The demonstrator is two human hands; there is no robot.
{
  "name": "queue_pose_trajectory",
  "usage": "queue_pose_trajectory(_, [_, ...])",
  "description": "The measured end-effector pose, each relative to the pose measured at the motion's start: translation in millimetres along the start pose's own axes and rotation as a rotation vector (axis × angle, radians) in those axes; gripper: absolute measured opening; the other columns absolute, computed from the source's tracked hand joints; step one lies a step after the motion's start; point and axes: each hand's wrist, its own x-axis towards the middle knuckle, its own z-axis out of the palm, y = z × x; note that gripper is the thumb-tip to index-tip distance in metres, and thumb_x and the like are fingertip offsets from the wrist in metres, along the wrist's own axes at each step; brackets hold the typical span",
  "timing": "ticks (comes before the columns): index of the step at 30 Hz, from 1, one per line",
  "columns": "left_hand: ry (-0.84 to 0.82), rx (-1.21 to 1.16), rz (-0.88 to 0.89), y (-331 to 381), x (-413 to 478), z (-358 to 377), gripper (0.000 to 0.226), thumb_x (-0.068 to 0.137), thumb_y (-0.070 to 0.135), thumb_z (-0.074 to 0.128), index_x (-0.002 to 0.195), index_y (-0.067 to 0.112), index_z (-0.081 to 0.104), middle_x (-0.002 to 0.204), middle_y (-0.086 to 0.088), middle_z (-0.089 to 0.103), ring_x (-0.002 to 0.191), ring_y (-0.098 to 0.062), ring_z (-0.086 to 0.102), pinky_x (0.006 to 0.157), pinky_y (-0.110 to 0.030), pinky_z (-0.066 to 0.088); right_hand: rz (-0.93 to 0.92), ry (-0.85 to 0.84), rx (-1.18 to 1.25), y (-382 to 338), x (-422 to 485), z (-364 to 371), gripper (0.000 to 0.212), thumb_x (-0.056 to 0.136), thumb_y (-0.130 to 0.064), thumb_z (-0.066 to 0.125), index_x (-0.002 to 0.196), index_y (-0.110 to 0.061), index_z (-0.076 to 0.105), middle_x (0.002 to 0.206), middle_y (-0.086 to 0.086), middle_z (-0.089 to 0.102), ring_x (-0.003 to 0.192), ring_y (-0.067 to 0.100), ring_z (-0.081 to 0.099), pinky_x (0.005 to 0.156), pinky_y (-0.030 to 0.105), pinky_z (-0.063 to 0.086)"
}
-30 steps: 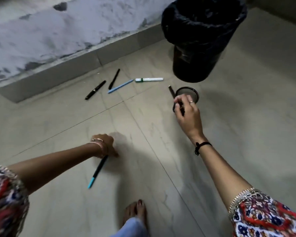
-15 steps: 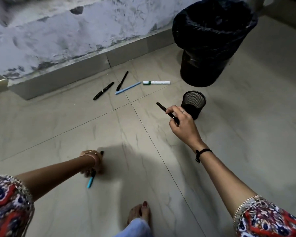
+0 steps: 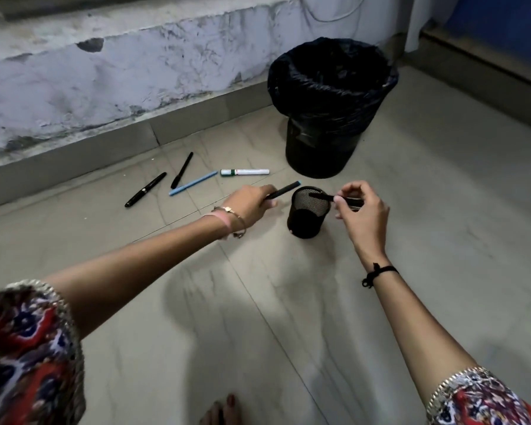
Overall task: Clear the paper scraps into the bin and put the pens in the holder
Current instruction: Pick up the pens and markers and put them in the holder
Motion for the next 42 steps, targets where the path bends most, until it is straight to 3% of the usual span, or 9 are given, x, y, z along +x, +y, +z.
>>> queue_pose_trajectory(5, [-0.108,0.163,0.09,38.9,48.1,5.3,0.04,0.09,0.005,0.043,0.127,0.014,0.055,0.123,-0.019,0.059,0.117,-0.034,0.052,0.092,-0.033,0.041,0.077,-0.085,-0.136,4.4,16.2,-3.4,0.01,0.086,-0.006,0.06,0.089,-0.014,0.055,0.085,0.009,0.066,0.066,0.027,0.071,0.052,0.03,0.059])
queue_pose_trajectory(9, [-0.023,0.081,0.091,45.0,67.4,10.9,0.032,0.083,0.009,0.056,0.114,0.013,0.065,0.114,-0.013,0.067,0.108,-0.03,0.059,0.091,-0.033,0.047,0.044,-0.005,-0.191,-1.4,21.4,-2.5,0.013,0.087,-0.015,0.061,0.097,-0.014,0.053,0.097,0.002,0.064,0.061,0.022,0.068,0.056,0.033,0.058])
queue_pose_trajectory(12, [0.082,-0.08,0.05,30.6,74.6,14.9,0.022,0.082,0.012,0.059,0.102,0.012,0.068,0.101,-0.012,0.072,0.098,-0.029,0.065,0.087,-0.032,0.051,-0.095,0.073,-0.258,-12.9,23.6,2.9,0.011,0.087,-0.019,0.06,0.097,-0.015,0.057,0.098,-0.002,0.064,0.068,0.016,0.059,0.063,0.007,0.04])
queue_pose_trajectory(14, [0.149,-0.168,-0.001,12.0,77.1,13.5,0.015,0.083,0.017,0.059,0.094,0.016,0.068,0.095,-0.01,0.074,0.09,-0.029,0.067,0.082,-0.033,0.053,-0.191,0.012,-0.261,-24.3,23.6,17.1,0.006,0.088,-0.017,0.059,0.093,-0.015,0.06,0.091,-0.001,0.064,0.07,0.01,0.055,0.063,0.003,0.036])
queue_pose_trajectory(21, [0.397,-0.155,-0.253,-95.8,89.1,4.1,0.019,0.083,0.019,0.056,0.1,0.019,0.065,0.105,-0.011,0.066,0.099,-0.034,0.061,0.076,-0.037,0.048,-0.342,-0.357,-0.317,-38.2,49.3,134.1,0.018,0.087,-0.005,0.054,0.1,-0.007,0.065,0.094,0.012,0.066,0.083,0.027,0.062,0.078,0.039,0.051])
queue_pose_trajectory(28, [0.288,0.079,-0.525,-179.5,97.8,20.5,0.034,0.087,0.012,0.047,0.12,0.009,0.054,0.125,-0.018,0.051,0.121,-0.036,0.043,0.087,-0.044,0.044,-0.124,-0.758,-0.706,-7.1,99.9,227.3,0.052,0.09,-0.004,0.044,0.141,-0.009,0.036,0.146,0.011,0.037,0.135,0.028,0.035,0.106,0.038,0.035])
queue_pose_trajectory(35, [0.169,0.204,-0.548,-197.0,98.1,33.2,0.031,0.091,0.016,0.044,0.119,0.006,0.049,0.126,-0.018,0.051,0.122,-0.037,0.04,0.092,-0.046,0.041,-0.327,-0.707,-0.903,7.9,77.5,235.1,0.031,0.091,0.001,0.036,0.117,-0.011,0.049,0.123,0.012,0.051,0.116,0.03,0.045,0.089,0.038,0.039])
queue_pose_trajectory(38, [0.243,0.171,-0.501,-188.6,89.9,25.5,0.022,0.093,0.021,0.041,0.112,0.012,0.05,0.116,-0.018,0.059,0.114,-0.037,0.048,0.092,-0.046,0.037,-0.336,-0.571,-0.645,-5.9,62.9,223.7,0.02,0.087,0.0,0.045,0.106,-0.007,0.049,0.111,0.014,0.054,0.103,0.032,0.052,0.071,0.033,0.035])
queue_pose_trajectory(42, [0.489,-0.101,-0.253,-155.5,72.8,-16.6,0.016,0.087,0.034,0.056,0.093,0.02,0.059,0.088,-0.01,0.069,0.083,-0.031,0.064,0.072,-0.036,0.046,-0.209,-0.229,-0.167,-55.5,58.8,176.7,0.017,0.085,-0.012,0.058,0.098,-0.006,0.049,0.092,0.012,0.059,0.077,0.024,0.056,0.062,0.027,0.034])
